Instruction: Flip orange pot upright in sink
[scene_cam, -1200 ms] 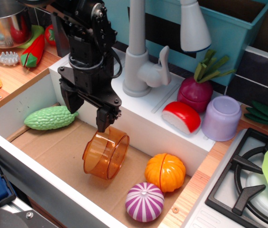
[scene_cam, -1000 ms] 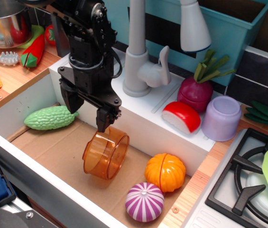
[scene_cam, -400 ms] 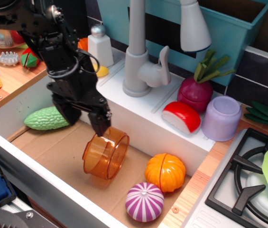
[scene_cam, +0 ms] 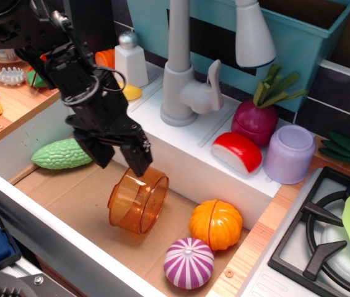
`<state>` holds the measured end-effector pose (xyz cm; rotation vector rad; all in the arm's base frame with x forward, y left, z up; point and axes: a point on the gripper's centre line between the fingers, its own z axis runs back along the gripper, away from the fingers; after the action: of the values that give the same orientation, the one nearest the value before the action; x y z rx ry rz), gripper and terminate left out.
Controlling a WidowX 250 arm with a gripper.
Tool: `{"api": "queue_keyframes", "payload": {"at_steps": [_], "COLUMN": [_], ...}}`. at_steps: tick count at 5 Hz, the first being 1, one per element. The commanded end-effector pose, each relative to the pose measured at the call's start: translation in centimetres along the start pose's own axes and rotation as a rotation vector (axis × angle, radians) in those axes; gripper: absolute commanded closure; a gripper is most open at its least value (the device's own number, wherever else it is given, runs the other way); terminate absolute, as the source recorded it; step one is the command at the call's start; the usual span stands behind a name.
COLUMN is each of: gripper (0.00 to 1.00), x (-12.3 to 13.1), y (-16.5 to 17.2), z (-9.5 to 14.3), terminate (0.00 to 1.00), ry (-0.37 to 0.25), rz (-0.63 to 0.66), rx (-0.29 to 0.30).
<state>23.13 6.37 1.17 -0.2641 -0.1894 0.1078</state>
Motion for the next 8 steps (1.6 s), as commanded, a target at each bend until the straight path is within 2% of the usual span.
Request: {"api": "queue_keyframes", "payload": {"at_steps": [1,4,6,7,8], "gripper": [0.00,0.00,0.00,1.00,1.00], "x": [0.9,1.1,0.9,0.8,0.9], "y": [0.1,-1.2,-2.2,-2.4,-2.5], "z": [0.1,-1.8,-1.5,-1.9,-2.0], "terminate": [0.00,0.00,0.00,0.00,0.00], "ry": [-0.048,-0.081,-0.064,-0.067,-0.068], "rz": [-0.002,0.036,0.062,0.060,0.064], "rx": [-0.047,-0.120,-0.123,-0.129,-0.134]}}
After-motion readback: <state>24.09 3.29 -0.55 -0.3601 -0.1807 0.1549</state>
